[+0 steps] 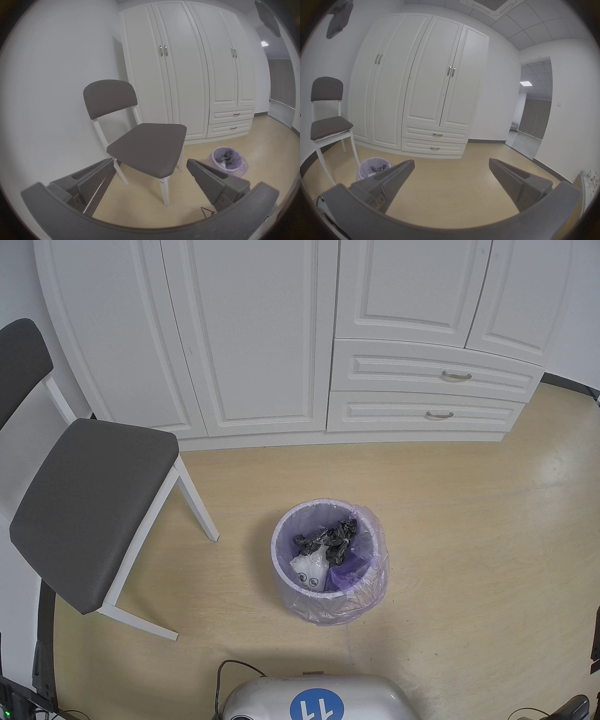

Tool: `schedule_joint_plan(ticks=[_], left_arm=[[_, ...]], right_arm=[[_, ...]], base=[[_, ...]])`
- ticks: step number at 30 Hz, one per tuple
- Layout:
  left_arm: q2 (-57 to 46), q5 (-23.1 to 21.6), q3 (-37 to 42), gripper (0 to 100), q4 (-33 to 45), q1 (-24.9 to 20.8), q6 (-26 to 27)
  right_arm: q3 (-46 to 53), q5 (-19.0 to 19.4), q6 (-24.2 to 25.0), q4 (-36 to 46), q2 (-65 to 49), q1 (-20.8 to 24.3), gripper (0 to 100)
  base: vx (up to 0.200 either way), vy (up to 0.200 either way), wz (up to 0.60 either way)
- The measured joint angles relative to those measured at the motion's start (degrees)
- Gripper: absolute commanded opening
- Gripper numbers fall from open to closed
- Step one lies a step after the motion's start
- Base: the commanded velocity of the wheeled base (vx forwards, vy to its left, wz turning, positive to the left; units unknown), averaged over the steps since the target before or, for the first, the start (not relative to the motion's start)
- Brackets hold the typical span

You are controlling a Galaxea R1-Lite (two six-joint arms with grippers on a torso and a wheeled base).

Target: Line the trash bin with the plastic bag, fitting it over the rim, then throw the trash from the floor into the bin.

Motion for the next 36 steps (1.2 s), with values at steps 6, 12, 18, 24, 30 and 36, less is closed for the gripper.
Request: schedule_joint_plan(ticks=[6,12,18,24,30,36], left_arm=[[0.0,7.74,0.0,100,0.01,0.0,0.33],[0.01,7.74,-0.02,100,0.23,0.0,0.46],[0.04,-0.41,-0.02,100,0.63,0.0,-1.21],[0.04,-2.17,-0.02,100,0.85,0.0,-2.9],[0.06,-6.79,-0.02,100,0.91,0.0,-3.58],[0.09,-8.77,-0.02,100,0.94,0.0,-3.06]], right_arm=[[0.02,-0.07,-0.05,0.63,0.01,0.0,100],[0.0,0.01,0.06,6.39,0.01,-0.07,100],[0.0,2.39,1.1,11.2,0.04,-0.07,100],[0.0,10.57,2.38,12.26,0.06,-0.07,100],[0.0,17.76,10.08,13.25,0.06,-0.1,100],[0.0,15.32,10.26,16.64,0.09,-0.11,100]], base=[[0.0,0.0,0.0],[0.0,0.0,0.0],[0.0,0.0,0.0],[0.0,0.0,0.0],[0.0,0.0,0.0],[0.0,0.0,0.0]])
